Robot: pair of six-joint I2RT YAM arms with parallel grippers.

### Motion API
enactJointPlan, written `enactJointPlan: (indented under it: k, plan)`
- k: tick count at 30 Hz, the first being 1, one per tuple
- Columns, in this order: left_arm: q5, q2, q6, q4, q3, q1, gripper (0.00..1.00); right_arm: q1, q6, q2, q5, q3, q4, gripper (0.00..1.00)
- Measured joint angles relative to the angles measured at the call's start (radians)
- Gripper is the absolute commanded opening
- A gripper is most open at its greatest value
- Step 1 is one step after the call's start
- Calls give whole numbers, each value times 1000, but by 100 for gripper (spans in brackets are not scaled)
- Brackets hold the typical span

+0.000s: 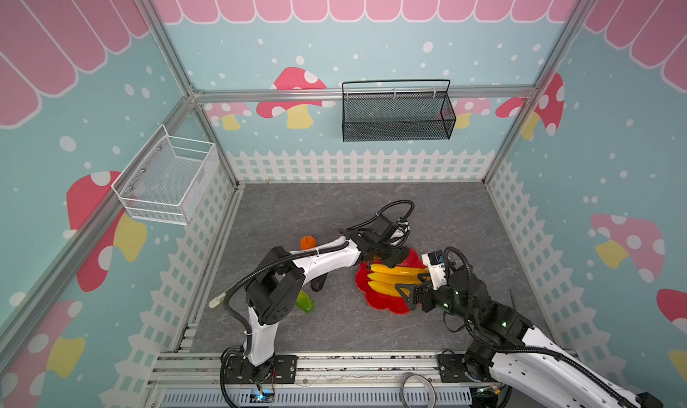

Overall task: Place and organize the fake fruits in the fruit bowl
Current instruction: 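Carry the avocado with the left gripper into the bowl and release it, then grasp the second avocado beside the orange with the left gripper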

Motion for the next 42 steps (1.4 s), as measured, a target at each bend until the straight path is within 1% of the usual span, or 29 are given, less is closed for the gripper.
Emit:
enactJointPlan:
  k: [8, 10, 13, 16, 19, 22, 26, 28, 30, 33, 36, 38, 42]
  plan:
    - [29, 61, 4, 7, 14, -5, 54, 0, 1, 6, 7, -5, -5, 98]
    - [30, 67, 5, 8, 14, -5, 58, 0, 2, 7, 7, -6, -5, 98]
    - [31, 68, 7, 14, 14, -6, 66, 0, 2, 6, 9, -15, -5, 98]
    - [28, 66, 8, 30, 10, -9, 78, 0, 2, 6, 9, -29, -5, 98]
    - [11, 36, 8, 41, -22, -10, 80, 0, 1, 13, 7, -35, -4, 98]
    - [-55, -50, 0, 45, -88, -9, 80, 0, -17, 26, -20, -35, 11, 98]
    - [-180, -257, -46, 52, -231, 8, 79, 0, -64, 57, -89, -35, 68, 98]
    - [-250, -383, -85, 45, -315, 32, 79, 2, -86, 115, -124, -25, 96, 98]
    - [-319, -506, -137, 9, -399, 67, 79, 10, -109, 214, -156, -1, 127, 98]
    - [-394, -632, -205, -70, -510, 117, 79, 47, -132, 349, -196, 20, 196, 98]
    - [-410, -706, -267, -136, -635, 179, 77, 77, -143, 430, -235, 27, 263, 98]
    - [-409, -729, -301, -168, -704, 222, 77, 93, -146, 468, -250, 41, 299, 99]
    - [-374, -731, -334, -183, -769, 261, 74, 121, -149, 508, -259, 67, 353, 99]
